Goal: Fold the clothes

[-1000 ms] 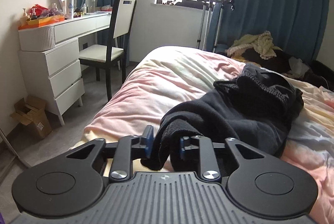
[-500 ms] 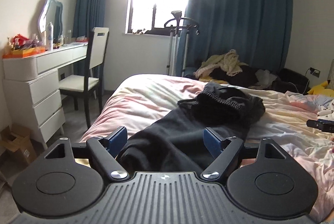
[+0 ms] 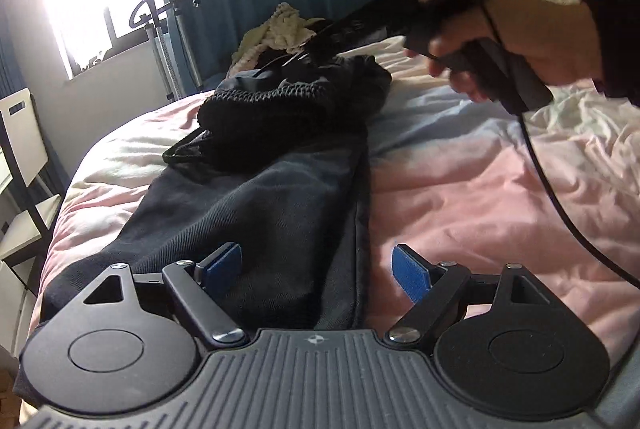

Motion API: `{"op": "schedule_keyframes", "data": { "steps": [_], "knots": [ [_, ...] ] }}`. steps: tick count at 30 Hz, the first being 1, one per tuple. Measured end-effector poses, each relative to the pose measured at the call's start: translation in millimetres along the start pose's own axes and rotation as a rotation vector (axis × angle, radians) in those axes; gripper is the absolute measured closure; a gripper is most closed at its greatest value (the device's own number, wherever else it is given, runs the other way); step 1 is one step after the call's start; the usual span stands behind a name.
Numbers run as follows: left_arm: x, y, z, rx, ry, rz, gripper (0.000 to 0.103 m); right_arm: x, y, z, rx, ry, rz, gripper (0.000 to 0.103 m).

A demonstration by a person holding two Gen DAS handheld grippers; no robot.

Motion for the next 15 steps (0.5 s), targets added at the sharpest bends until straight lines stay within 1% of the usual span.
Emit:
{"op": "schedule_keyframes", "data": {
  "steps": [3, 6, 7, 9, 11, 12, 13, 15],
  "knots": [
    [-1.8, -12.4, -20.4, 0.027, -0.023, 0.056, 0.018, 22.8, -53.9, -6.7, 0.051, 0.186, -0.039, 0.004],
    [3.8, -24.7, -31.3, 0.037, -0.024, 0.09, 0.017, 29.5, -98.8, -21.1, 0.109, 0.314, -0.091, 0.007],
    [4.3, -29.6, -33.6, 0.045, -0.029, 0.103, 0.017, 30.1, -111.2, -26.0, 0.115, 0.366, -0.126, 0.007],
    [4.9, -39.0, -35.9, 0.054, -0.021, 0.111, 0.017, 29.6, -131.5, -35.6, 0.119, 0.47, -0.188, 0.007],
    [6.2, -46.5, -36.9, 0.05, -0.017, 0.127, 0.017, 27.2, -146.4, -45.2, 0.123, 0.543, -0.225, 0.006],
    [8.3, -47.9, -36.4, 0.041, -0.017, 0.144, 0.017, 25.8, -151.1, -45.2, 0.12, 0.558, -0.236, 0.006],
    [11.1, -48.4, -35.8, 0.039, -0.016, 0.161, 0.022, 24.3, -155.9, -45.2, 0.117, 0.573, -0.247, 0.007],
    [18.2, -51.1, -35.8, 0.035, 0.011, 0.19, 0.029, 21.1, -163.6, -41.9, 0.121, 0.587, -0.268, 0.02]
  ]
}}
Point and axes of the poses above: each gripper's, at about its wrist camera, not at the fingertips, and y roughly against the way its jaws point, x to its left, z to its top, the point moved 2 cm from there along -y, roughly the way its jaws point, and after that the axes turned 13 degrees about -y, right-handed, at the moved point
